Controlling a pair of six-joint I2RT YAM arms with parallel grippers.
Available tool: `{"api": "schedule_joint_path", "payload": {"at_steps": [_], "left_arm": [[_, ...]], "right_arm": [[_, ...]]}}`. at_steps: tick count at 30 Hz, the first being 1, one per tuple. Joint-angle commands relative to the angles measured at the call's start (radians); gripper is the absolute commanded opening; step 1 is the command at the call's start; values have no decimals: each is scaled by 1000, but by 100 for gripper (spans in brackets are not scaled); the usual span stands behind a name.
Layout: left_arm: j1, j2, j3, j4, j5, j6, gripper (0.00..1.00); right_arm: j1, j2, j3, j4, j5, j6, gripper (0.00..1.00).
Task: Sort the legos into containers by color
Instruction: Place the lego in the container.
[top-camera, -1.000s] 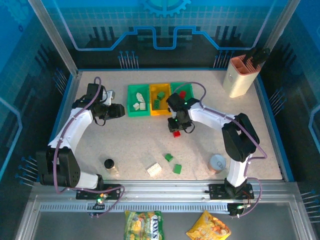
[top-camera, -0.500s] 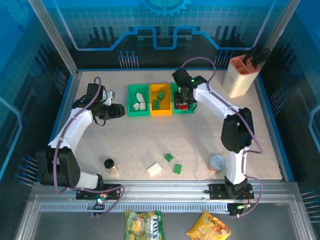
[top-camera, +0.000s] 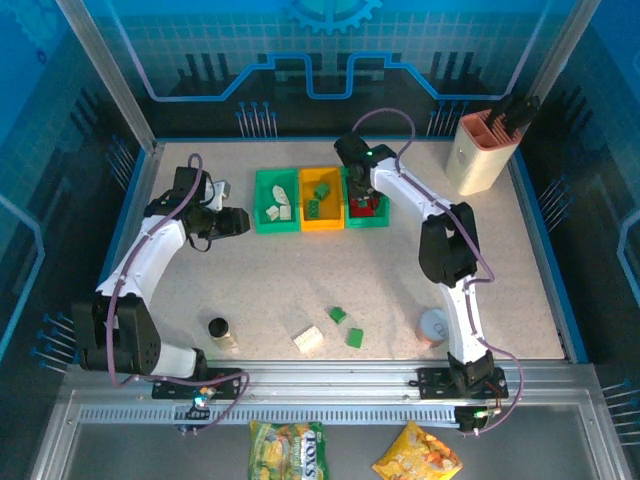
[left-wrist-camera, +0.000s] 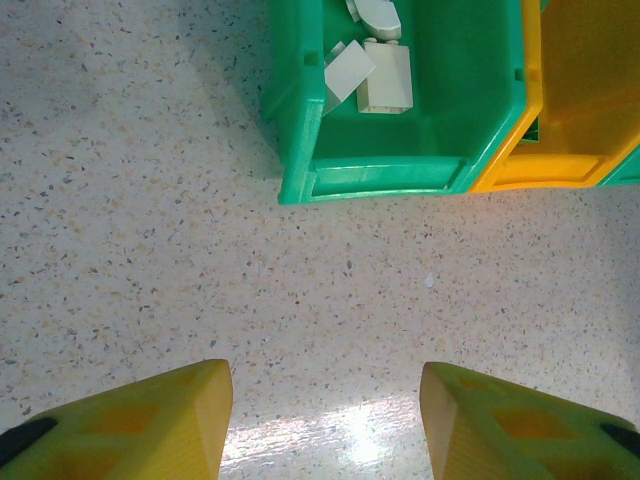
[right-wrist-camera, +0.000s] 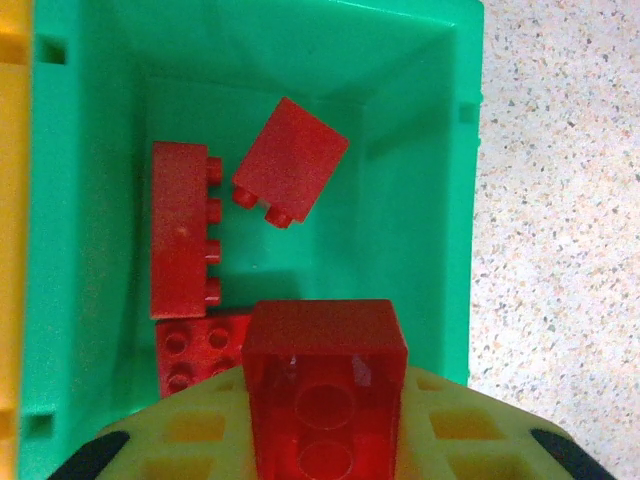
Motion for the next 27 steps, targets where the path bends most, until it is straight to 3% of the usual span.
{"api": "schedule_joint_path", "payload": {"at_steps": [1, 7, 16, 27], "left_arm": [[12, 2, 3, -14, -10, 25, 54], [11, -1, 3, -13, -15, 26, 53], [12, -4, 5, -14, -12, 26, 53], [12, -5, 4, -13, -11, 24, 53]], "right_arm": [[-6, 49, 53, 18, 68, -41, 29], [-11, 125, 92, 26, 115, -63, 31], [-2, 98, 77, 28, 140, -44, 45], [23, 7, 37, 22, 130, -32, 43]]}}
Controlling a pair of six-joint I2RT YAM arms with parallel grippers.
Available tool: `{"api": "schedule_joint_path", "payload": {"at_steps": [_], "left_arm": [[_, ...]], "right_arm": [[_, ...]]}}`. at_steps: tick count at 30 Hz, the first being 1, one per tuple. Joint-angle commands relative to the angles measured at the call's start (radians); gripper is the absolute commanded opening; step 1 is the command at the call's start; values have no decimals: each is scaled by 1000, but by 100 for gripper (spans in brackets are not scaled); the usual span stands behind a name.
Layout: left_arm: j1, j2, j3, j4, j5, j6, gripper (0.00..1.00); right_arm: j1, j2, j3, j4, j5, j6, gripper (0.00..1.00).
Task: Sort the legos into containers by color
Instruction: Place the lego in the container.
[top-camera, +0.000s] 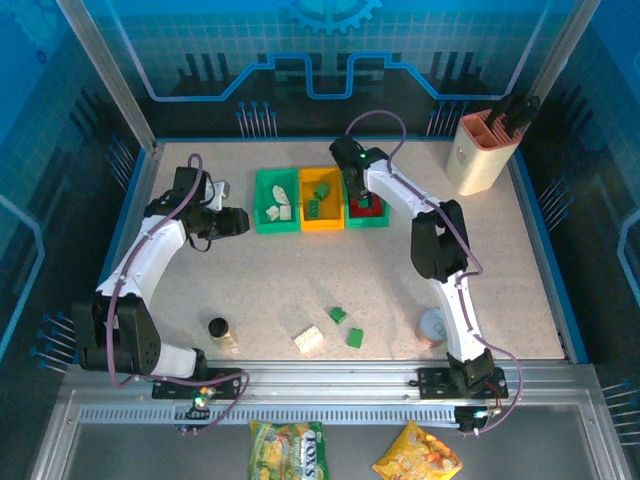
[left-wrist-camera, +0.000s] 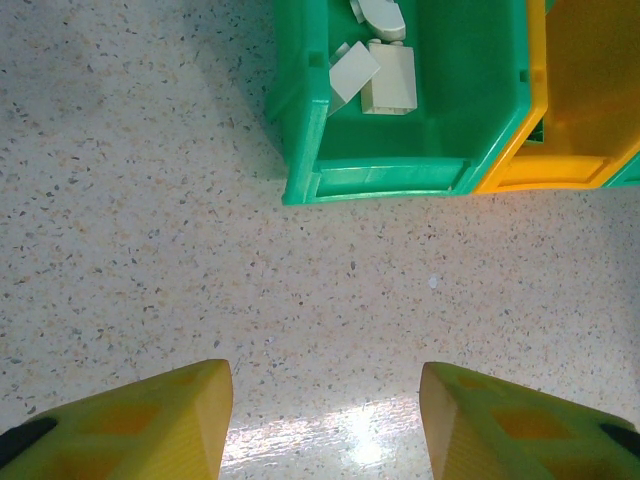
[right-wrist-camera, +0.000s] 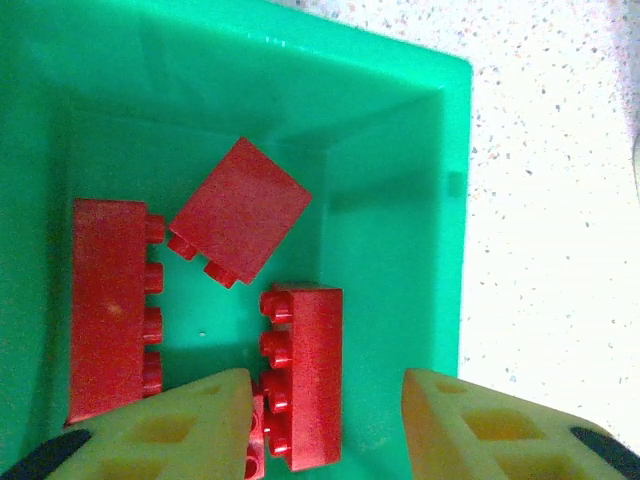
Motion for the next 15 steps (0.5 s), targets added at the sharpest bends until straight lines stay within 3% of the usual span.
{"api": "schedule_joint_path", "payload": {"at_steps": [1, 10, 15], "left_arm": [[11, -6, 4, -13, -4, 24, 53], [12, -9, 3, -12, 1, 24, 53], [11, -10, 2, -11, 1, 24, 53]], "right_arm": [[18, -76, -23, -8, 5, 22, 42], [33, -176, -151, 31, -128, 8, 38], [40, -260, -283, 123, -276, -98, 38]]}}
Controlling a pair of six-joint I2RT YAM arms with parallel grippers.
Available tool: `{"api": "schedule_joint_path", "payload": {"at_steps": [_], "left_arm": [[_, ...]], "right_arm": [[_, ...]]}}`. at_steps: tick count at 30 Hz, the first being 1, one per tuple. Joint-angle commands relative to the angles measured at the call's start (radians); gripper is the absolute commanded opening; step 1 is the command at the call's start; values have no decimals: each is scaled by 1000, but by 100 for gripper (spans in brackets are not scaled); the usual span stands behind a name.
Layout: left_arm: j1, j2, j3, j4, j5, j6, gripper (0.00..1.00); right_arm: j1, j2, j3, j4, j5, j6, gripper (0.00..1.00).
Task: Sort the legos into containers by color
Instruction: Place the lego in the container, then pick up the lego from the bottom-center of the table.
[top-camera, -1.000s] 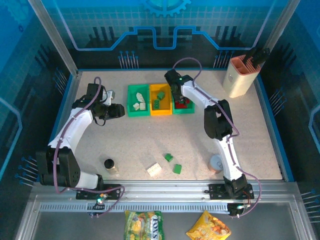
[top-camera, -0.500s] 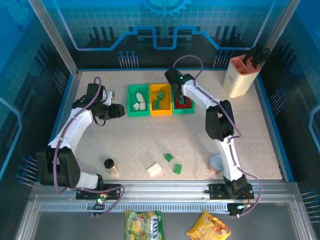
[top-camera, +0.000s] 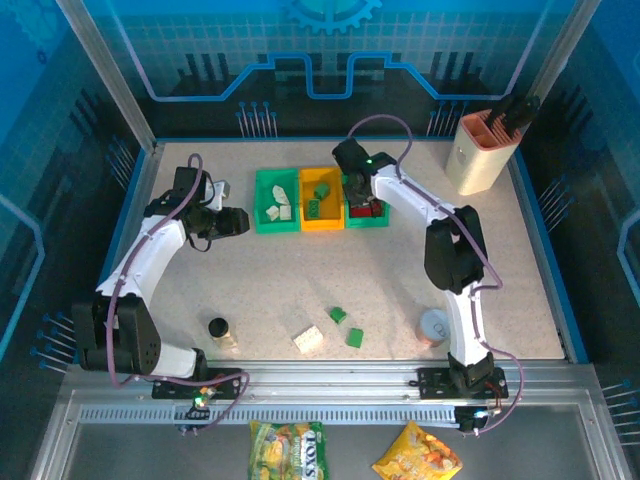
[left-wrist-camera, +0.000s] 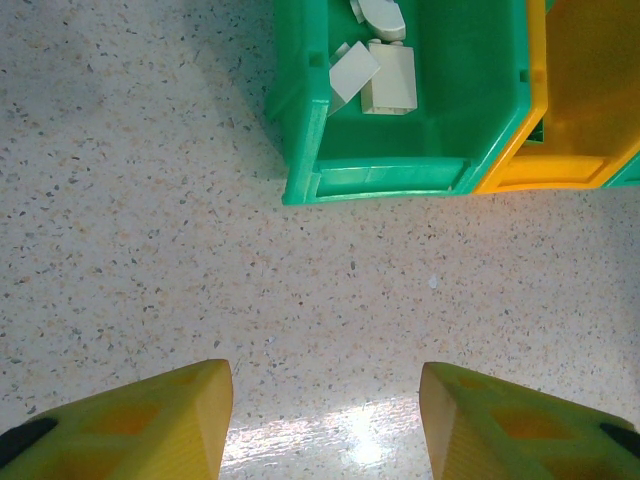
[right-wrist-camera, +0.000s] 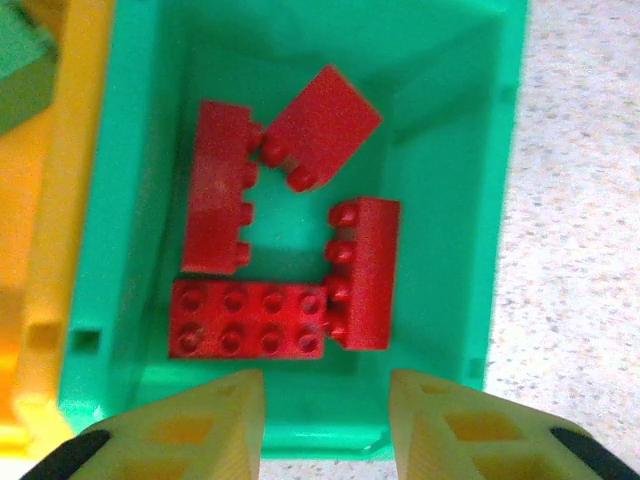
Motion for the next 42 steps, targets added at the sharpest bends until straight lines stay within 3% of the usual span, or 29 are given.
{"api": "schedule_joint_path", "payload": {"at_steps": [1, 10, 21, 30, 42], "left_arm": [[11, -12, 1, -10, 1, 24, 53], [12, -13, 1, -11, 5, 24, 53], [12, -15, -1, -11, -1, 24, 53], [12, -18, -2, -11, -5, 24, 53], [11, -17, -2, -12, -12, 26, 53]], "right_arm": [[19, -97, -93, 89, -150, -100, 38], [19, -261, -367, 266, -521, -496, 40], [28, -395, -518, 279, -767, -892, 45], [145, -446, -559, 209, -720, -1130, 48], [324, -463, -565, 107, -567, -1185, 49]]}}
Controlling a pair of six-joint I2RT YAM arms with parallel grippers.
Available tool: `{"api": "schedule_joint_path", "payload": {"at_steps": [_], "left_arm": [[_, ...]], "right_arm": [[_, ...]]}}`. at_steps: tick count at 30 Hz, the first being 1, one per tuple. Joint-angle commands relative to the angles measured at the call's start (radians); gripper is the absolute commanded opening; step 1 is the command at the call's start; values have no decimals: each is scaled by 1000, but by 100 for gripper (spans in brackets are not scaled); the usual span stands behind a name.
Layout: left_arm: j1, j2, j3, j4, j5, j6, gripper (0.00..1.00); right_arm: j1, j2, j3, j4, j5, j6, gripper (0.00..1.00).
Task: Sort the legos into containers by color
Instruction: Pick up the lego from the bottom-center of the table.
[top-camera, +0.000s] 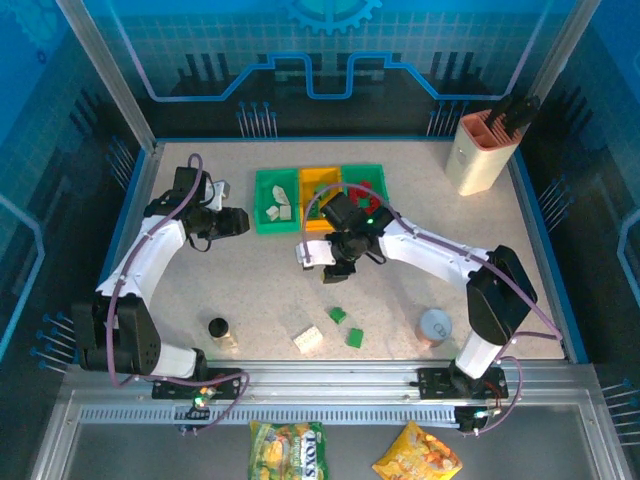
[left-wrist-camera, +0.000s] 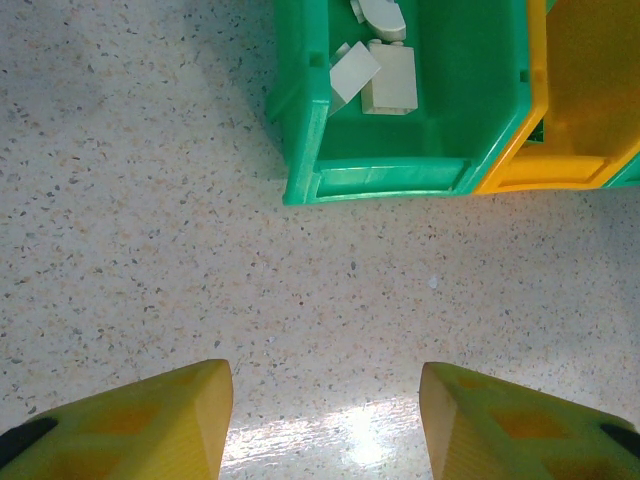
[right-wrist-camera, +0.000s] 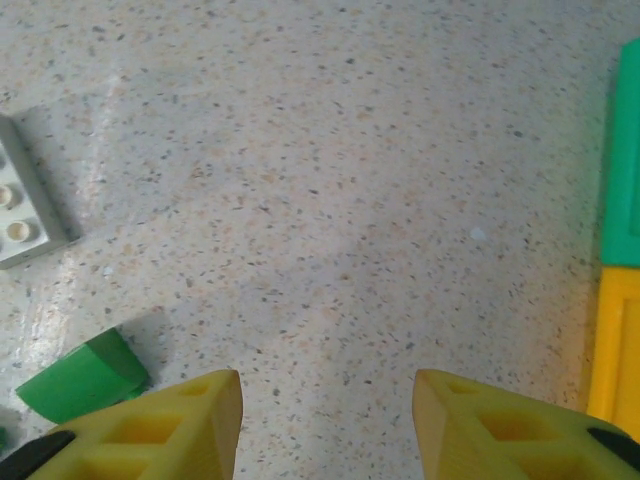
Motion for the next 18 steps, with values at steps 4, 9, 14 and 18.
{"api": "schedule_joint_path", "payload": {"at_steps": [4, 9, 14, 18], "left_arm": [[11, -17, -2, -10, -12, 27, 53], [12, -15, -2, -12, -16, 28, 53], [12, -11, -2, -12, -16, 30, 53], [11, -9, -1, -12, -16, 30, 53]], "right_arm": [[107, -25, -25, -82, 90, -30, 50], [194, -16, -32, -104, 131, -5, 50], [283, 10, -44, -124, 181, 21, 51], [347, 38, -50, -127, 210, 60, 51]]}}
